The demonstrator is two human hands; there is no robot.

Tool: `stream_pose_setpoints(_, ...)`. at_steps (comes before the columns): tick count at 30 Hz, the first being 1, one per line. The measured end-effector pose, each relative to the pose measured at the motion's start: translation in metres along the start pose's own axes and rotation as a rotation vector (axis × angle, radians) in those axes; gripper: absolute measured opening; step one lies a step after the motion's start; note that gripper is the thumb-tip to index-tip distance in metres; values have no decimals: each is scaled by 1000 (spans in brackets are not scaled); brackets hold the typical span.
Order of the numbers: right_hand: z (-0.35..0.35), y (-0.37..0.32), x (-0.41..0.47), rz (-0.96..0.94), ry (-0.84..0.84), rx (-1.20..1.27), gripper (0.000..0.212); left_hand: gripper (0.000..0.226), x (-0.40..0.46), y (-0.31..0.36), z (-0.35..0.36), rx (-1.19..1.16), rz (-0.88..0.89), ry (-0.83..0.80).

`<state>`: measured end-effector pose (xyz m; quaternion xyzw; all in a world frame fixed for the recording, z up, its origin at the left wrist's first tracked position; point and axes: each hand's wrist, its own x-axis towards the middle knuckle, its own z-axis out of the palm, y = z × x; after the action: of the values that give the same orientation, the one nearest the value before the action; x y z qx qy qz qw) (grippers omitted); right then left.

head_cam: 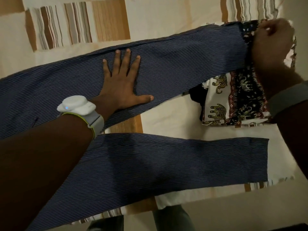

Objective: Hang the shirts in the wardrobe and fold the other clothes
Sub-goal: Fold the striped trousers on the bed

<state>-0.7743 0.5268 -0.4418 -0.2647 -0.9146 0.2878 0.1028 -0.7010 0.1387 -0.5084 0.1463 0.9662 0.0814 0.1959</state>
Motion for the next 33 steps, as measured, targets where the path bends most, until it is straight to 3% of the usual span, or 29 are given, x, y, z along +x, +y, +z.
stream_pose_setpoints(2, -3, -17, -44, -221, 89, 109, 23, 116, -17, 12, -3, -93, 28, 46)
stream_pose_setpoints(3, -3, -24, -79, -344, 28, 159, 20, 104, -33, 22, -2, -149, 62, 101)
stream_pose_setpoints(6, 1, -26, -202, -552, -389, 213, 17, 68, -102, 61, 12, -244, 222, 235)
stream_pose_setpoints(8, 2, -7, -276, -632, -567, 123, 20, 59, -151, 83, 35, -237, 308, 224)
stream_pose_setpoints(11, -1, 41, -342, -588, -618, -66, 28, 60, -203, 101, 74, -140, 317, 81)
stream_pose_setpoints(15, -27, 121, -360, -605, -673, -404, 62, 80, -216, 105, 98, 4, 310, -70)
stream_pose_setpoints(18, -56, 175, -324, -379, -594, -510, 73, 87, -197, 110, 98, 49, 316, -69)
stream_pose_setpoints(22, -88, 214, -271, 167, -319, -470, 75, 85, -160, 124, 94, 111, 343, -27)
stream_pose_setpoints(24, -97, 221, -256, 274, -293, -435, 78, 84, -148, 131, 94, 113, 315, -22)
stream_pose_setpoints(27, -104, 215, -254, 284, -302, -430, 76, 84, -145, 140, 91, 96, 272, -42)
stream_pose_setpoints(29, -106, 197, -254, 264, -157, -349, 68, 78, -145, 141, 85, 8, 280, -48)
stream_pose_setpoints(31, -104, 165, -255, 128, -48, -223, 54, 65, -145, 135, 72, -194, 301, 0)
stream_pose_setpoints(33, -96, 121, -256, -87, -99, -106, 43, 55, -145, 118, 52, -438, 285, 100)
